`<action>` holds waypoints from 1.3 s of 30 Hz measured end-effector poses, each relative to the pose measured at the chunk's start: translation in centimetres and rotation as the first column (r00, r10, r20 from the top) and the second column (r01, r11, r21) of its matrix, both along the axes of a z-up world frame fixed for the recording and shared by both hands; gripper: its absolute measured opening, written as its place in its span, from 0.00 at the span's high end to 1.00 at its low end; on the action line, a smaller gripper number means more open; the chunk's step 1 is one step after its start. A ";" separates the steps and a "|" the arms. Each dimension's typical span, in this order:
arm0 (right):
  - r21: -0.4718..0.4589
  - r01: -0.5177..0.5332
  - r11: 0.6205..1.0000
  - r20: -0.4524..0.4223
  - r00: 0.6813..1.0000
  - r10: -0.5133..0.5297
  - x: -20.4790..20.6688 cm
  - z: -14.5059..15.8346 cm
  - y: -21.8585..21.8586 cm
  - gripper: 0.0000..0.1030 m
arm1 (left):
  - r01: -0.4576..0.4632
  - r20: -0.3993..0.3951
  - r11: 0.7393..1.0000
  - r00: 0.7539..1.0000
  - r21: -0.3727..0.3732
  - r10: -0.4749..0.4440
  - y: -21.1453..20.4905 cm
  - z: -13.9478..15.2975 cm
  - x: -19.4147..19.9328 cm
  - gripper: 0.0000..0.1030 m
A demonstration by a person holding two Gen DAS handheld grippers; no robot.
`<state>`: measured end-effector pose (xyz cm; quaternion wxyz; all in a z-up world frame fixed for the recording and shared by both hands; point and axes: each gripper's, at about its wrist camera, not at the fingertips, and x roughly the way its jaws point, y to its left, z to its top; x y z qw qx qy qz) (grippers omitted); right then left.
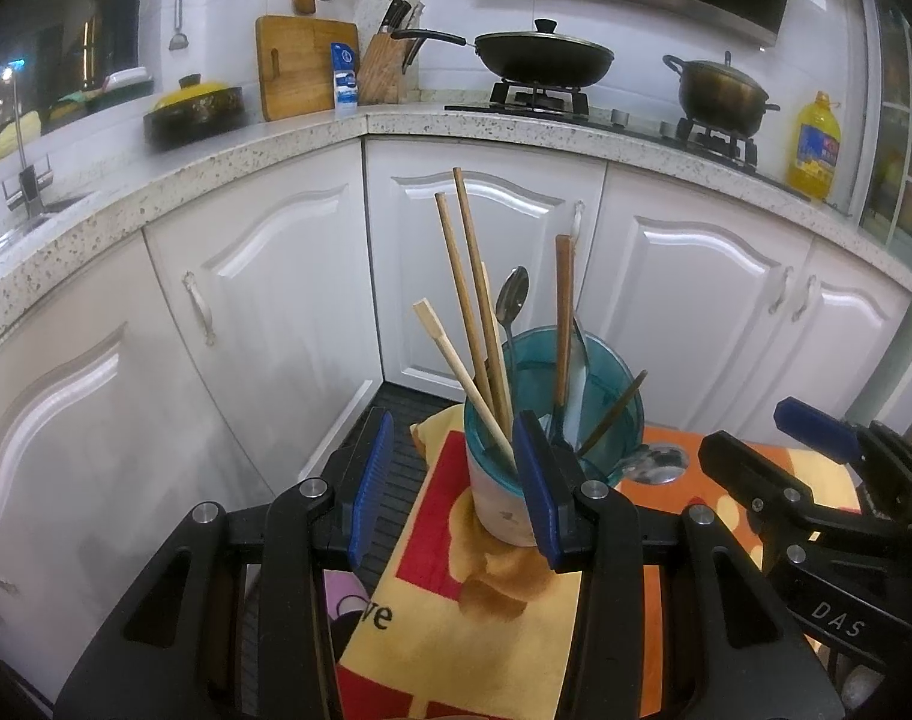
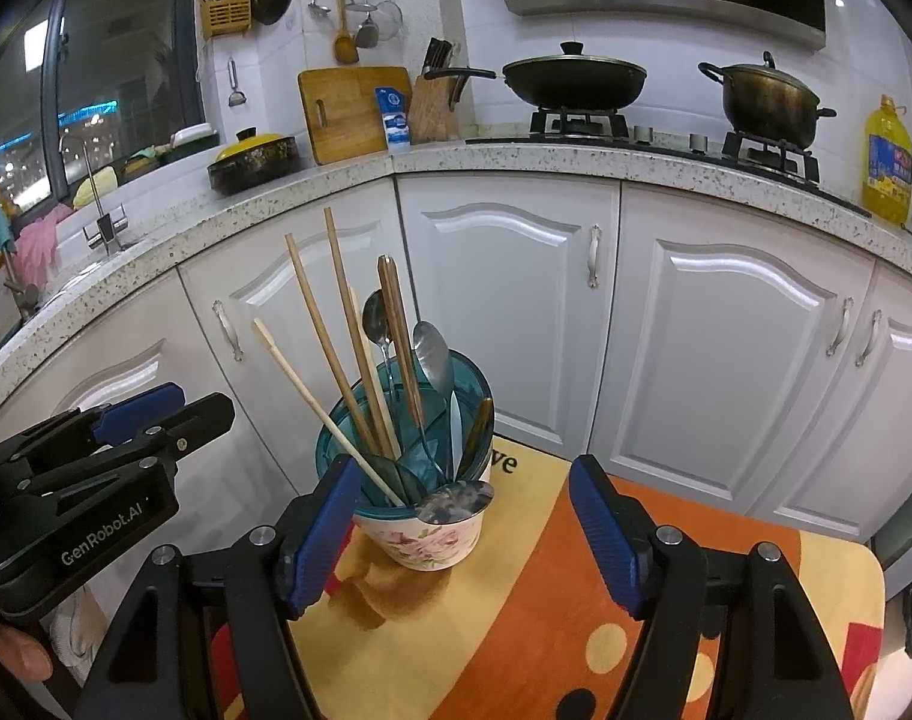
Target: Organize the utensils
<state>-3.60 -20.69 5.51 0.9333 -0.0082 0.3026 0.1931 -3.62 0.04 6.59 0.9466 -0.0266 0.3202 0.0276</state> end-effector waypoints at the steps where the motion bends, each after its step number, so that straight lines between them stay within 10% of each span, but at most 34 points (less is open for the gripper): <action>1: 0.001 -0.001 1.000 -0.001 1.000 0.001 0.0 0.0 0.0 0.32 | 0.000 -0.001 1.000 1.000 -0.001 0.000 0.0 0.0 0.0 0.61; 39: -0.006 -0.009 1.000 -0.018 1.000 0.009 0.0 -0.5 0.8 0.31 | -0.012 -0.014 1.000 1.000 -0.011 0.012 0.3 -0.7 0.1 0.61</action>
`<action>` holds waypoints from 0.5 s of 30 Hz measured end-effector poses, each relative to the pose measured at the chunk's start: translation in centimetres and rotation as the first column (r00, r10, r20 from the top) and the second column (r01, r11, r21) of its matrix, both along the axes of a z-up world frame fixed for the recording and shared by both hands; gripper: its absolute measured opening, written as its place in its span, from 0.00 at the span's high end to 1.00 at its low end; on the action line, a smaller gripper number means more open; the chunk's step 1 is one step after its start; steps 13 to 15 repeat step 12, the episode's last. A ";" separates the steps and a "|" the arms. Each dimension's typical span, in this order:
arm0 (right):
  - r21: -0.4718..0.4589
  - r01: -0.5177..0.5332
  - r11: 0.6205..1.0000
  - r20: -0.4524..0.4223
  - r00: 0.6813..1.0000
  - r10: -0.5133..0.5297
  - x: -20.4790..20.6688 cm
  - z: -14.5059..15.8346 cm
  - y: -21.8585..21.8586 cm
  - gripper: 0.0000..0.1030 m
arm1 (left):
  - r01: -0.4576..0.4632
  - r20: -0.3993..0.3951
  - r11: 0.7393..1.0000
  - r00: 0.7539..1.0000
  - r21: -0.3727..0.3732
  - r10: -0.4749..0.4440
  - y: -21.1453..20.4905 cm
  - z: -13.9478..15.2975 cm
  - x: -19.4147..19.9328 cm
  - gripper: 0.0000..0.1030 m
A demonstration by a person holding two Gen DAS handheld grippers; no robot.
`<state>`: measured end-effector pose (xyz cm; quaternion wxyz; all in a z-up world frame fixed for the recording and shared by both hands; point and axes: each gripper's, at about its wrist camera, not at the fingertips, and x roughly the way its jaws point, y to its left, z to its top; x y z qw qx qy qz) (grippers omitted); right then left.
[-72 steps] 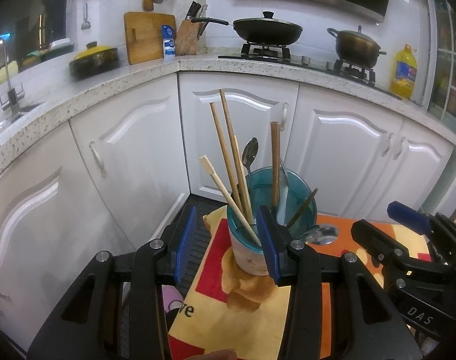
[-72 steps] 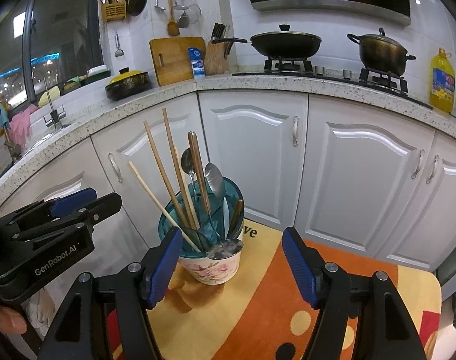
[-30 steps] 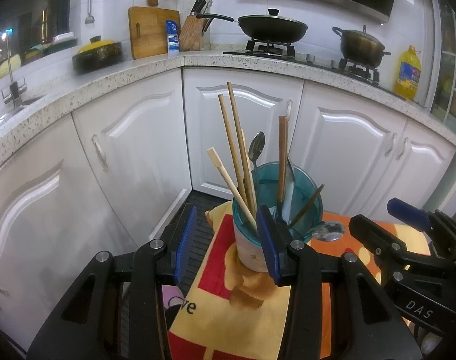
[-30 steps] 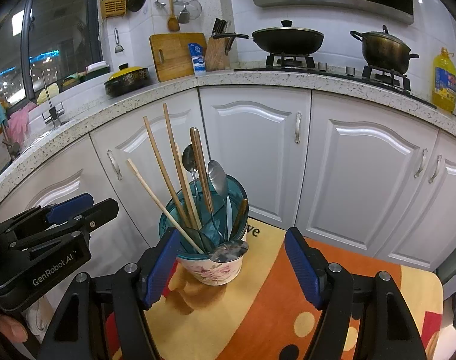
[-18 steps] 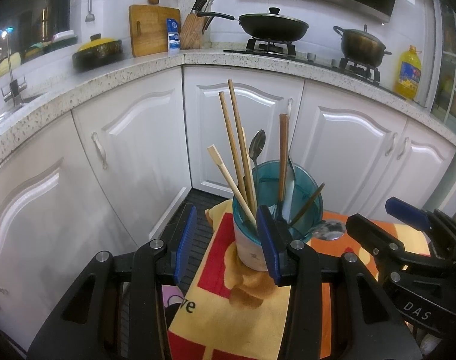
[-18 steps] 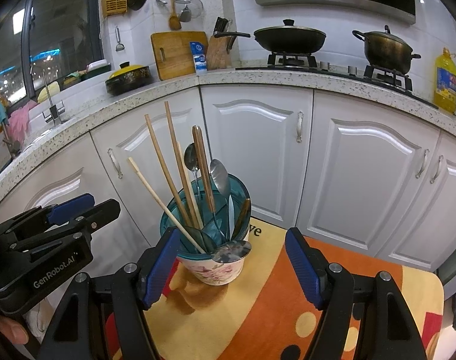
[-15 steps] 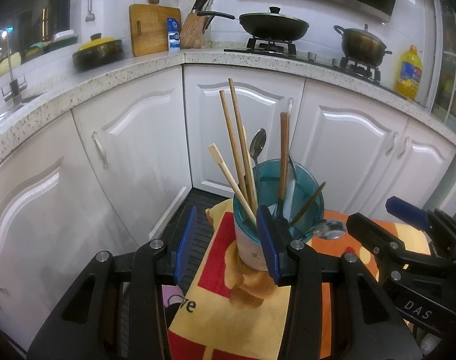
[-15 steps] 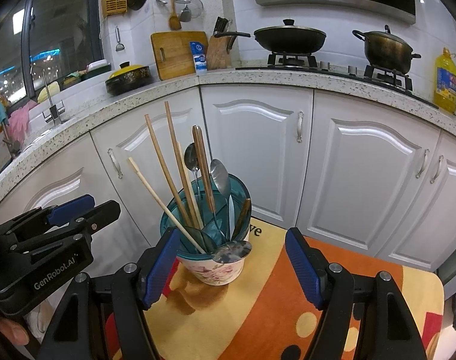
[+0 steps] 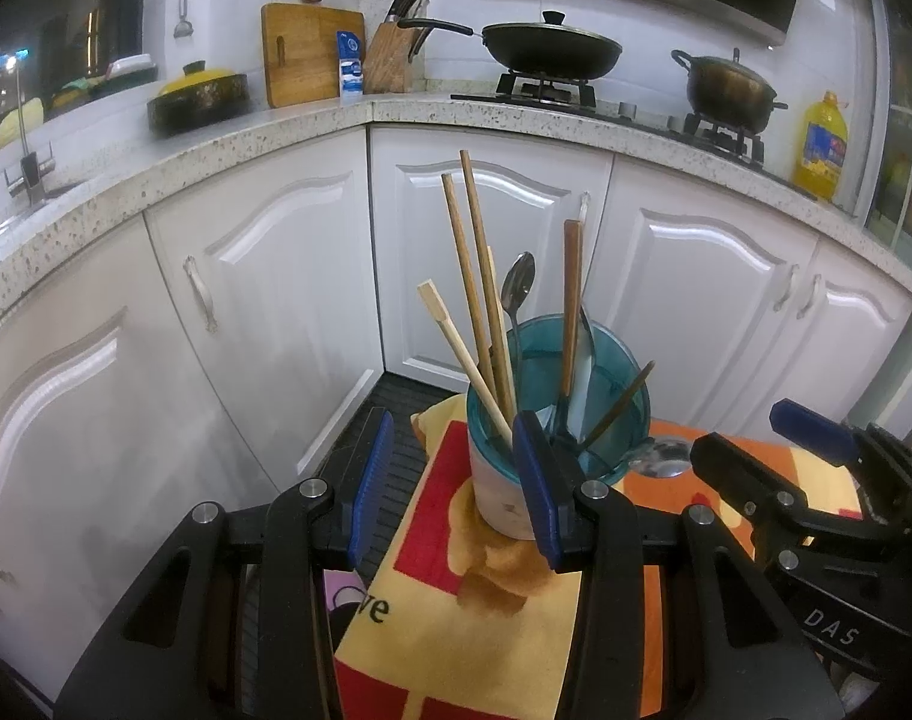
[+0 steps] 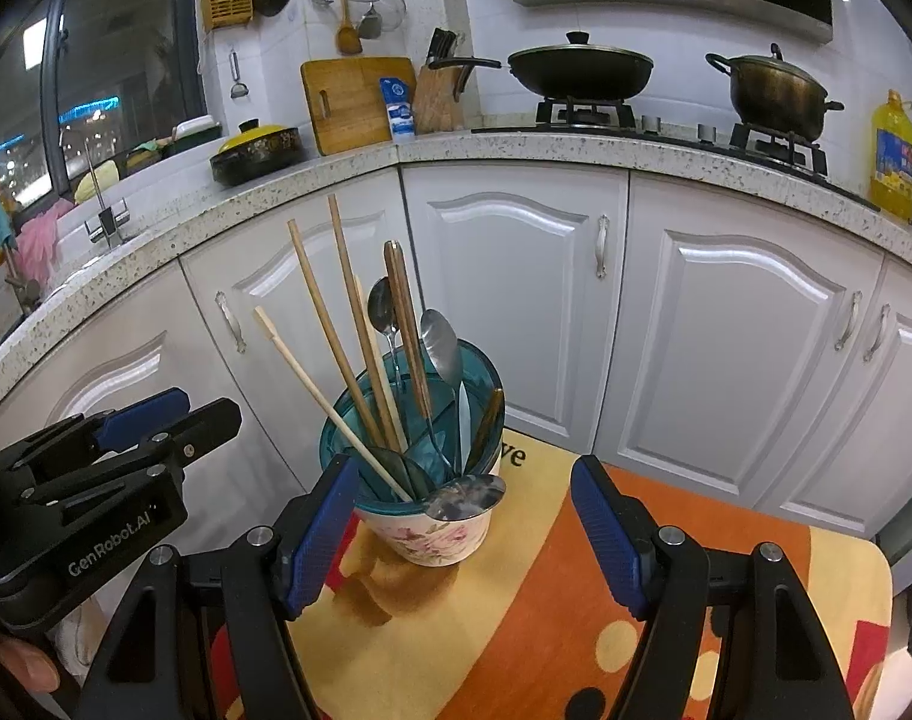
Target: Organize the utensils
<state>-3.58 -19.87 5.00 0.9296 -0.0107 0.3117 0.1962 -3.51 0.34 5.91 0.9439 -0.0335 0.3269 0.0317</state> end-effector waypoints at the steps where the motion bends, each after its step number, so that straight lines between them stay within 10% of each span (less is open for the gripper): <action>1: 0.002 0.001 1.000 -0.001 1.000 -0.001 0.0 0.0 0.0 0.31 | -0.002 0.008 1.000 1.000 0.003 0.002 0.0 0.0 -0.1 0.61; 15: 0.009 0.080 0.997 -0.006 0.997 -0.080 0.3 -0.6 -3.6 0.31 | -0.001 -0.002 1.000 1.000 -0.003 0.001 -0.4 -0.3 -0.1 0.61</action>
